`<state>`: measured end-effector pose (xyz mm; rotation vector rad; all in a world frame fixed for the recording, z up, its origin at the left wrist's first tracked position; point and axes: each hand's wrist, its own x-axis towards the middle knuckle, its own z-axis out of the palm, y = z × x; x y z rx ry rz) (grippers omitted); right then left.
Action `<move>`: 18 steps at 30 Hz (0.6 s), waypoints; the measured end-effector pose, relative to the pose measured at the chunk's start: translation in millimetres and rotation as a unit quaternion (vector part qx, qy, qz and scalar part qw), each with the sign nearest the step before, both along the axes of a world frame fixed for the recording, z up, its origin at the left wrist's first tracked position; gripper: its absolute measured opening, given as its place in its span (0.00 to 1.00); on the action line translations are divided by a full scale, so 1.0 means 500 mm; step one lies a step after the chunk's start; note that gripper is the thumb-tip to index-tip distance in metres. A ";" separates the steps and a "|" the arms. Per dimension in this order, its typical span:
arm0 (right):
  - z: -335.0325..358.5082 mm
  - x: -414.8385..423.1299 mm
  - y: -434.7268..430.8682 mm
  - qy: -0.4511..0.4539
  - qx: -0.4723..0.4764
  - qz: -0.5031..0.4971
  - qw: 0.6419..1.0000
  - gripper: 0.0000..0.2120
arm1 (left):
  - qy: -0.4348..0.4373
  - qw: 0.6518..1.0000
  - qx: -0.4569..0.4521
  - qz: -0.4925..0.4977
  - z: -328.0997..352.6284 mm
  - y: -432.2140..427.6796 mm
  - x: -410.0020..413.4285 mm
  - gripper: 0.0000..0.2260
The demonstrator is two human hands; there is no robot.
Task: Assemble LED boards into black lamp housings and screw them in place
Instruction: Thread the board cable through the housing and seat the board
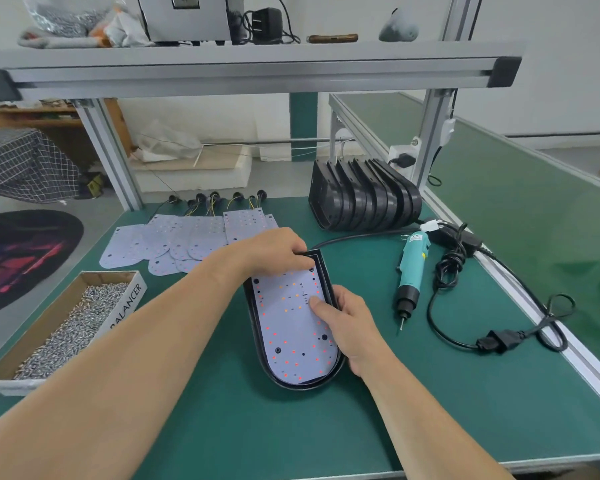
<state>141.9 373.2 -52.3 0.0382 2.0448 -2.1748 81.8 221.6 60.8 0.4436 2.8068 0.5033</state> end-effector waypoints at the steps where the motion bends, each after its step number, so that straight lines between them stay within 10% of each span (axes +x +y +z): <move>1: 0.000 0.000 0.001 0.002 0.002 -0.001 1.000 0.08 | 0.004 1.000 -0.003 -0.008 -0.004 0.002 -0.003 0.16; 18: 0.009 -0.004 -0.002 -0.006 0.019 -0.008 1.000 0.12 | -0.009 0.999 -0.029 -0.021 -0.008 0.001 -0.009 0.13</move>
